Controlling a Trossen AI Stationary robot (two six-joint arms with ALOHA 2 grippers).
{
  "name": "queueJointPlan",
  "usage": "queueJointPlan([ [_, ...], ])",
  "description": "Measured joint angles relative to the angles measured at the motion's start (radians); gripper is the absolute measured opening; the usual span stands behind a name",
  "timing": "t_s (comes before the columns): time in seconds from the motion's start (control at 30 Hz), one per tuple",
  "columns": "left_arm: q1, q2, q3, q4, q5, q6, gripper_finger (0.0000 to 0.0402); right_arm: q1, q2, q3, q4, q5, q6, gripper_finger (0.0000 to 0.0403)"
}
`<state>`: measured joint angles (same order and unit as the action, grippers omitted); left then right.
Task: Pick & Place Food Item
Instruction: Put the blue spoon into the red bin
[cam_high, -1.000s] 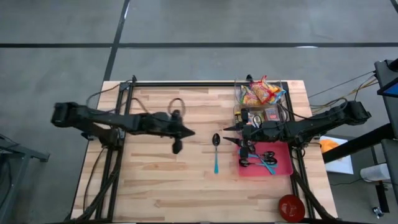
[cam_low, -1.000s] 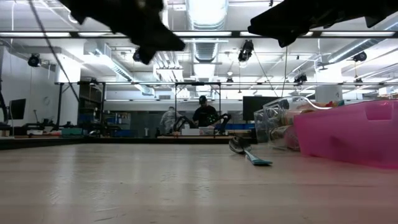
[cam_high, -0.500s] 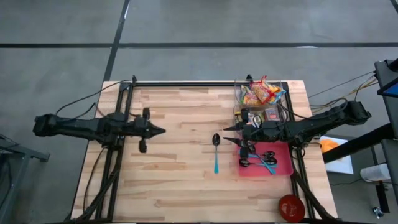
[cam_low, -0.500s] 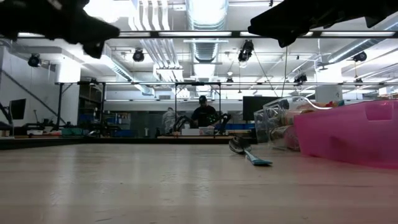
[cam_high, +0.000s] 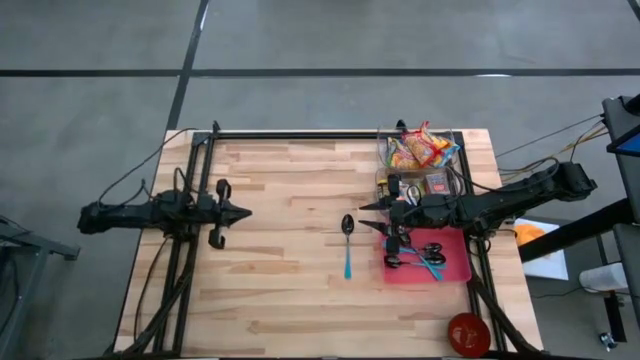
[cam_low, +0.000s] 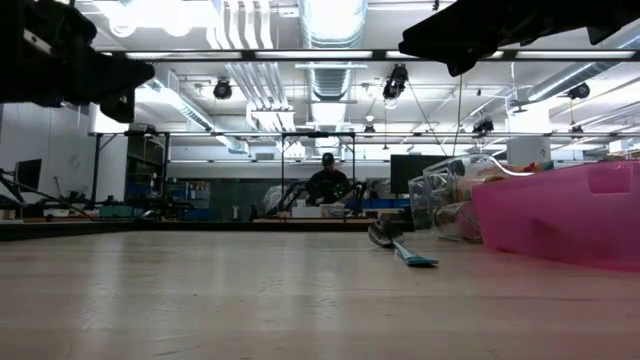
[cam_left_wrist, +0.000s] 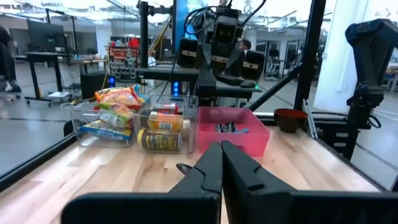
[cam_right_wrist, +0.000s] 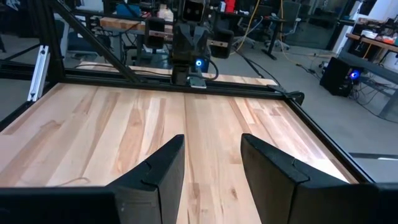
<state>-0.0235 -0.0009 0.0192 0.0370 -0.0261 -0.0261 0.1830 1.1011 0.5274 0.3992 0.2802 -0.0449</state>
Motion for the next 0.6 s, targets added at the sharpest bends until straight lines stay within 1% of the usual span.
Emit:
queueJointPlan([
  [0.17,0.0,0.018,-0.01,-0.031,0.004,0.0,0.0,0.0,0.0,0.0,-0.001,0.0,0.0,0.0156],
  [0.6,-0.001,0.024,-0.011,-0.031,0.003,-0.003,0.0,0.0,0.0,0.0,0.0,0.0,0.0,0.0156],
])
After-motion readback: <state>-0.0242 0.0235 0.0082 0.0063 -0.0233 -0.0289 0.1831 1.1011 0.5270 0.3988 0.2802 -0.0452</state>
